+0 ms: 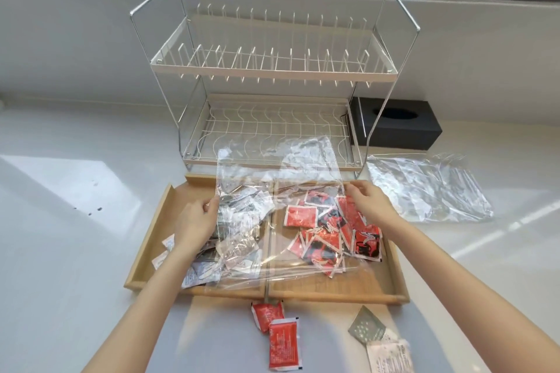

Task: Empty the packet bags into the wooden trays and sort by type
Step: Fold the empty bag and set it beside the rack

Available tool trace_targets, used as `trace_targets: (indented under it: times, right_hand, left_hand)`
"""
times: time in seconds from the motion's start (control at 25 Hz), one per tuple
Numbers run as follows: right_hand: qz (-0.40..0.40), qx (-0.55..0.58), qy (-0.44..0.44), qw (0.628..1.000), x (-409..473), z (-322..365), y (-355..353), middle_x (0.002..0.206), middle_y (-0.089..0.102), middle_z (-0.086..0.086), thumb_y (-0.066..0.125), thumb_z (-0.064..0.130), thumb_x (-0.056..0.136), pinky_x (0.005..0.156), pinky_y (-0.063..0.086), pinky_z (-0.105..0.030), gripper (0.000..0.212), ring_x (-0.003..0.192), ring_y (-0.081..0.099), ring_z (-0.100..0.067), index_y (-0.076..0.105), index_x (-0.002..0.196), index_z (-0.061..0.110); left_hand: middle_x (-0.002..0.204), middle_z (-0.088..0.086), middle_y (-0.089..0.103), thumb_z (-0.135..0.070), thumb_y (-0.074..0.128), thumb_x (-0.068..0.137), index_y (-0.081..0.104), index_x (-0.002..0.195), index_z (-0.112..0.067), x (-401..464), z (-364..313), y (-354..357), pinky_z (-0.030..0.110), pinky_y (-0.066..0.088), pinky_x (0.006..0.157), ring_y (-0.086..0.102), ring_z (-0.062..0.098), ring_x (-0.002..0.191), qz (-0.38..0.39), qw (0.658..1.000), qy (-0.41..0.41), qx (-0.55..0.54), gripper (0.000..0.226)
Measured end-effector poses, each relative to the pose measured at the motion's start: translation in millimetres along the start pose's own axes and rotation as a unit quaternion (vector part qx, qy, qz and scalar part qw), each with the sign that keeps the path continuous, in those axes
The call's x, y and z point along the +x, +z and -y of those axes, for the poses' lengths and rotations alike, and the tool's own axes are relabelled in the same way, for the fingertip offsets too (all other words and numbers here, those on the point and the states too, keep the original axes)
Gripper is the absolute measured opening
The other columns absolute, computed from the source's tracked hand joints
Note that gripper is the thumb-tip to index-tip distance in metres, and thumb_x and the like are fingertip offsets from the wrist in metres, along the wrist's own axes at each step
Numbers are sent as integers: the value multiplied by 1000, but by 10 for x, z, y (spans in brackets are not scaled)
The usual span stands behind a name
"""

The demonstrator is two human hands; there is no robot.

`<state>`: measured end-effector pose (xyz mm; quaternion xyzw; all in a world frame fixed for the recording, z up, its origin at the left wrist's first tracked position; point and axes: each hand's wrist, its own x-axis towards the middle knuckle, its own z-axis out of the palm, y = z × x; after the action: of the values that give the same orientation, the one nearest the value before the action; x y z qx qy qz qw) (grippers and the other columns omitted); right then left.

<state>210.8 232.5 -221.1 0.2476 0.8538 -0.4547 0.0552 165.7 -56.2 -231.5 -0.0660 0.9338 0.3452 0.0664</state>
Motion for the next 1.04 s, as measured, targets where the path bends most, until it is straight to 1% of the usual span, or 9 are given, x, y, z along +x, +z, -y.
trace_targets:
  times: [0.04, 0.12, 0.24, 0.36, 0.48, 0.64, 0.84, 0.92, 1.04]
  right_hand:
    - [-2, -1, 6, 1000, 61, 31, 25, 129, 56, -10, 40, 33, 93, 98, 43, -41, 41, 113, 54, -27, 45, 128, 13]
    - [-8, -5, 13, 1000, 154, 61, 58, 116, 63, -13, 43, 34, 90, 92, 47, -44, 38, 98, 61, -26, 47, 125, 18]
    - [-16, 15, 2, 1000, 215, 61, 87, 95, 70, -18, 51, 28, 87, 72, 46, -41, 28, 67, 58, -22, 52, 115, 21]
    - [-29, 72, -1, 997, 206, 49, 50, 83, 69, -11, 55, 19, 86, 60, 44, -37, 24, 71, 61, -30, 52, 109, 22]
    - [-42, 121, -20, 992, 136, 71, -9, 79, 66, -7, 56, 11, 86, 73, 51, -41, 27, 79, 63, -27, 51, 113, 13]
    - [-61, 126, -75, 987, -60, 149, -115, 93, 68, -17, 54, 11, 86, 86, 51, -49, 28, 88, 66, -29, 54, 113, 21]
    - [-60, 29, -173, 983, -321, 237, -336, 98, 63, 6, 57, 16, 87, 72, 41, -10, 30, 82, 56, 3, 60, 117, 16]
    - [-79, -19, -198, 977, -388, 250, -395, 88, 61, 9, 60, 17, 84, 68, 39, -9, 30, 78, 54, 3, 62, 114, 15]
    - [-116, -52, -224, 966, -476, 277, -464, 85, 61, 4, 62, 17, 83, 64, 40, -7, 24, 73, 54, 1, 66, 106, 13]
  left_hand:
    - [49, 1, 41, -37, 36, 94, 61, 87, -6, 62, -20, 9, 30, 29, 53, 42, 21, 51, 12, 1000, -13, 10, 41]
    - [54, 3, 46, -39, 38, 92, 53, 71, -14, 162, -47, 23, 30, 30, 53, 43, 20, 51, 35, 999, -24, 26, 36]
    - [84, 5, 61, -32, 48, 90, 58, 90, -12, 231, -73, 41, 27, 41, 55, 52, 19, 64, 35, 996, -54, -64, 23]
    - [83, -1, 56, -23, 49, 90, 55, 104, -6, 209, -114, -13, 16, 45, 49, 52, 12, 69, 42, 980, -65, -184, 23]
    - [92, 1, 57, -20, 48, 90, 57, 107, -6, 163, -119, -142, 30, 43, 77, 51, 17, 88, 33, 978, -41, -204, 24]
    - [90, 4, 60, -20, 53, 88, 58, 102, -9, 18, -133, -284, 30, 42, 80, 55, 20, 93, 6, 972, 0, -236, 18]
    - [85, -4, 60, -11, 54, 87, 46, 120, -29, -173, -192, -535, -1, 40, 65, 56, 4, 80, 10, 956, 121, -266, 38]
    - [83, -8, 58, -7, 54, 86, 50, 114, -34, -232, -216, -617, 0, 40, 62, 53, -3, 69, 16, 959, 184, -215, 39]
    - [80, -14, 57, -7, 57, 83, 56, 114, -25, -295, -228, -668, 3, 38, 59, 50, -6, 59, -9, 964, 235, -122, 36]
